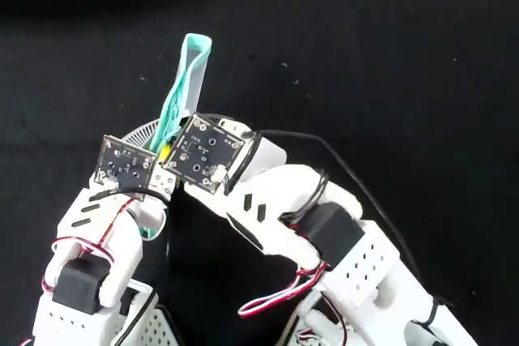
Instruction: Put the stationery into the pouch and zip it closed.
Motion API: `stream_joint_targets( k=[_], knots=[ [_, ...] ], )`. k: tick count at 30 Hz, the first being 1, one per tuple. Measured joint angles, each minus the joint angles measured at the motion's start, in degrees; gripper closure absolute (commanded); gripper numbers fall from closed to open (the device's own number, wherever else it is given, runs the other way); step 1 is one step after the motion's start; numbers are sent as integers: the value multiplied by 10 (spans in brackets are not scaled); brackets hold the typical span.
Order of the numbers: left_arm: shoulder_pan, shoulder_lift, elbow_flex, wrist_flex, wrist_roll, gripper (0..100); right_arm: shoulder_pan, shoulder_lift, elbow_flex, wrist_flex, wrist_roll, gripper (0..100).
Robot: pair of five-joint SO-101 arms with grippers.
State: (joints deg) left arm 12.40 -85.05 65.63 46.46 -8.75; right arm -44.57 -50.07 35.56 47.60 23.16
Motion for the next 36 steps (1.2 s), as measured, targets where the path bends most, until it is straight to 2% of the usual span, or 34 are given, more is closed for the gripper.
stream_joint_targets(
  k=[6, 17, 27, 36],
  knots=[
    [-4, 0, 0, 0, 0, 970, 6, 1, -11, -10, 4, 986],
    [-3, 0, 1, 0, 0, 970, 66, 0, -68, -12, 6, 986],
    [-2, -1, 10, -1, 4, 970, 72, 2, -97, -35, 6, 986],
    [-2, -1, 11, -2, 18, 970, 120, 91, -123, -69, 6, 986]
  ],
)
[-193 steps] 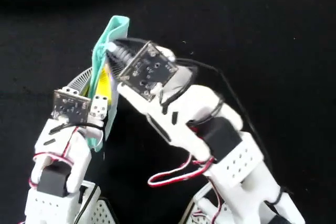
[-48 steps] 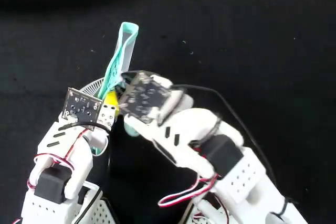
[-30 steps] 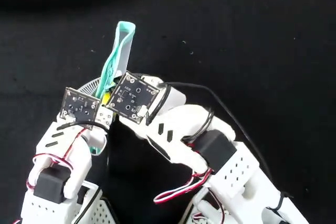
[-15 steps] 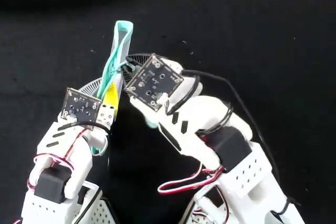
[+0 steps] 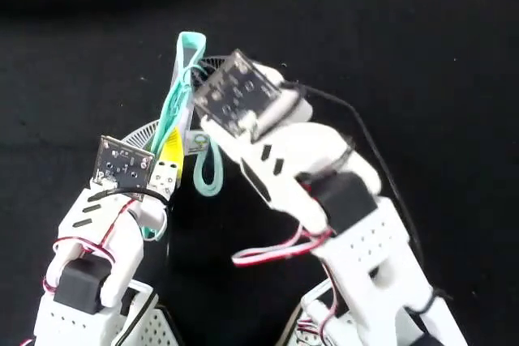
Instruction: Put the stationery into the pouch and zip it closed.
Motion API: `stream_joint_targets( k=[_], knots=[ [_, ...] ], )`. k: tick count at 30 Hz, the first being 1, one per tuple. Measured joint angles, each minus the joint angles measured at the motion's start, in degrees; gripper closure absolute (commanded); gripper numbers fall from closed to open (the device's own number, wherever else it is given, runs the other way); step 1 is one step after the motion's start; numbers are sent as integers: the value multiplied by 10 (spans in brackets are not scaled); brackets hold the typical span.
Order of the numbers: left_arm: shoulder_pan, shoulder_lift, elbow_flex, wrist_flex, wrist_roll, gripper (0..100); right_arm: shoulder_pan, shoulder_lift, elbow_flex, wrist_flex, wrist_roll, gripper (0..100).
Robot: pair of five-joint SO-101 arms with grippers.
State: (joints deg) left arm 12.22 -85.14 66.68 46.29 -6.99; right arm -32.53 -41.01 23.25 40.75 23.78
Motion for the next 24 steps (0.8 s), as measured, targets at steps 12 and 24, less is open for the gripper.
stream_joint_targets(
  k=[12, 24],
  knots=[
    [0, 0, 0, 1, 0, 970, 43, 105, -96, -4, -2, 985],
    [0, 0, 1, 1, 0, 970, -17, -33, -69, 181, -20, 825]
  ],
)
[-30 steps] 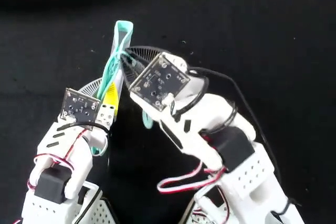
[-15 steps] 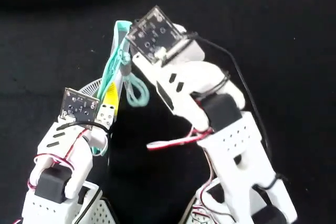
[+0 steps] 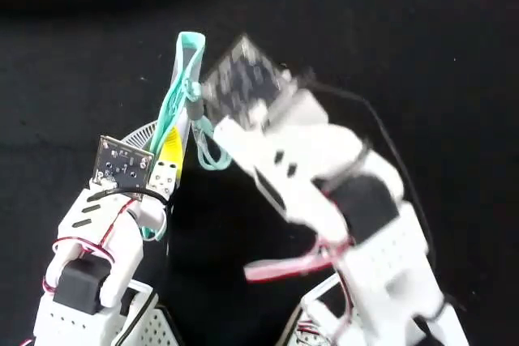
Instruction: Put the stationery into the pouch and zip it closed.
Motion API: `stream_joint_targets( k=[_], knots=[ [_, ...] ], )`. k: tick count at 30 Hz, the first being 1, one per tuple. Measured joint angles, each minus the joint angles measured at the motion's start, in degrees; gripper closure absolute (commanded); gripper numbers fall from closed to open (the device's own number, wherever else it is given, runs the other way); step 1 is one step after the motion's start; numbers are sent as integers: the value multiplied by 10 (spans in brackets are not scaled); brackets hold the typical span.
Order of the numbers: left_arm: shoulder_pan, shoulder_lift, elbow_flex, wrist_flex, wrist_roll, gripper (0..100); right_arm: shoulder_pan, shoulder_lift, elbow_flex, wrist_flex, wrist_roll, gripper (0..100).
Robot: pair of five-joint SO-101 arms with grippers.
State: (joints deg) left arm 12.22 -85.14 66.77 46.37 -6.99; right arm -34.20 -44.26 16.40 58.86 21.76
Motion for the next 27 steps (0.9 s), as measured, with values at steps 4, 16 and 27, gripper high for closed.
stream_joint_targets(
  k=[4, 16, 27],
  knots=[
    [0, 0, 0, 0, 0, 970, -33, -47, 69, -33, 19, 860],
    [0, 0, 0, 0, 0, 970, 2, 11, 126, -229, 24, 865],
    [-4, 0, 0, 0, 0, 970, -25, -8, 141, -165, 21, 866]
  ],
)
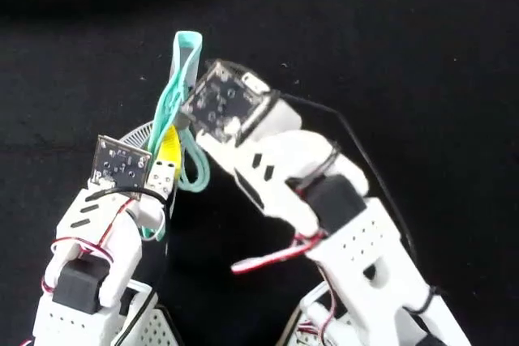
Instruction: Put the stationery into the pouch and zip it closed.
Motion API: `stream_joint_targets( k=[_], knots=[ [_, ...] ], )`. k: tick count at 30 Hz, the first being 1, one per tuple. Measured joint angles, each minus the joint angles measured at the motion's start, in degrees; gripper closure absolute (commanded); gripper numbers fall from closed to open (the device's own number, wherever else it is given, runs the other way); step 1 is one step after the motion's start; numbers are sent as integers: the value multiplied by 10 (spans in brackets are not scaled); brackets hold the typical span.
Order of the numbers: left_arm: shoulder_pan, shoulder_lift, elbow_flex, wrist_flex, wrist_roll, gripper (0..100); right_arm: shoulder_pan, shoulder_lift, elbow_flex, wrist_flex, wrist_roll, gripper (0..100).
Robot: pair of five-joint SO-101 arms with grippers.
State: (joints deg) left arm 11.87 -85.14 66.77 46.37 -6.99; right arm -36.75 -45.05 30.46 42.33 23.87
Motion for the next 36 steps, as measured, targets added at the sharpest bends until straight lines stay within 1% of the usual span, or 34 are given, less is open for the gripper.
stream_joint_targets(
  k=[4, 11, 16, 19, 22, 25, 31, 36],
  knots=[
    [0, 0, 0, 0, 0, 970, -14, -36, 24, 3, 0, 865],
    [-1, 0, 0, 0, 0, 970, -16, -40, 50, -57, 2, 864],
    [-1, 0, 0, 0, 0, 970, -16, -32, 50, -75, 1, 864],
    [-2, 0, 4, 4, -3, 970, -17, -23, 50, -55, -2, 865],
    [-2, -1, 13, 4, -23, 970, -18, -33, 50, -12, -2, 866],
    [2, -1, 29, 4, -48, 970, -22, -66, 76, 10, 0, 865],
    [2, -2, 61, 13, -118, 970, -45, -200, 164, 11, -33, 865],
    [3, -4, 63, 23, -141, 970, -50, -314, 248, 10, -36, 864]
  ],
)
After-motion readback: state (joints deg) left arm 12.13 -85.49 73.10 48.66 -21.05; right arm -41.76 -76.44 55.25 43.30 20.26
